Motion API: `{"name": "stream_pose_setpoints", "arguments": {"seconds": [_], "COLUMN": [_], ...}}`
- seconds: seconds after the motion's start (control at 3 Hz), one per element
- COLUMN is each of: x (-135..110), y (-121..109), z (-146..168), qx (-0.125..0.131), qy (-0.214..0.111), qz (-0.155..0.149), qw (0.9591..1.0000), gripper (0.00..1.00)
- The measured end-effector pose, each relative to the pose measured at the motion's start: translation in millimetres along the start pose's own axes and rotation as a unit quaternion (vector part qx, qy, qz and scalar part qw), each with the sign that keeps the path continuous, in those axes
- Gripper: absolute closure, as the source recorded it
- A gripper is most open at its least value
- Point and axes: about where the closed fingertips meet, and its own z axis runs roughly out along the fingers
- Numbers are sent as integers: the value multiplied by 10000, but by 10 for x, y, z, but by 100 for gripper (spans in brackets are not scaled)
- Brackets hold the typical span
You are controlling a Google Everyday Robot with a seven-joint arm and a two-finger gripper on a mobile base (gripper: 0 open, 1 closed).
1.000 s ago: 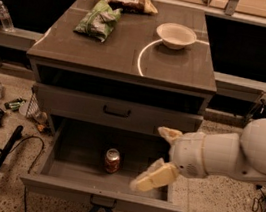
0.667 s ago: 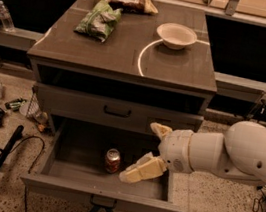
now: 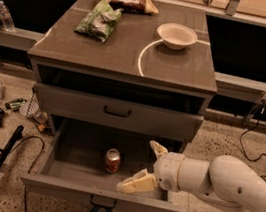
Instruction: Pick coke can from middle drawer and place on counter
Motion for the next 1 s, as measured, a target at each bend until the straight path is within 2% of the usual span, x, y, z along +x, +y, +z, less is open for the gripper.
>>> {"name": "stream_pose_setpoints", "arguments": {"seconds": [0.33, 0.67, 1.0], "x": [491, 927, 926], "y": [-280, -580, -579], "z": [270, 705, 705], "qx": [300, 675, 674], "qy": [-180, -281, -281], "qz": [88, 350, 350], "qw": [9993, 9967, 9967], "gripper": [0, 0, 0]}}
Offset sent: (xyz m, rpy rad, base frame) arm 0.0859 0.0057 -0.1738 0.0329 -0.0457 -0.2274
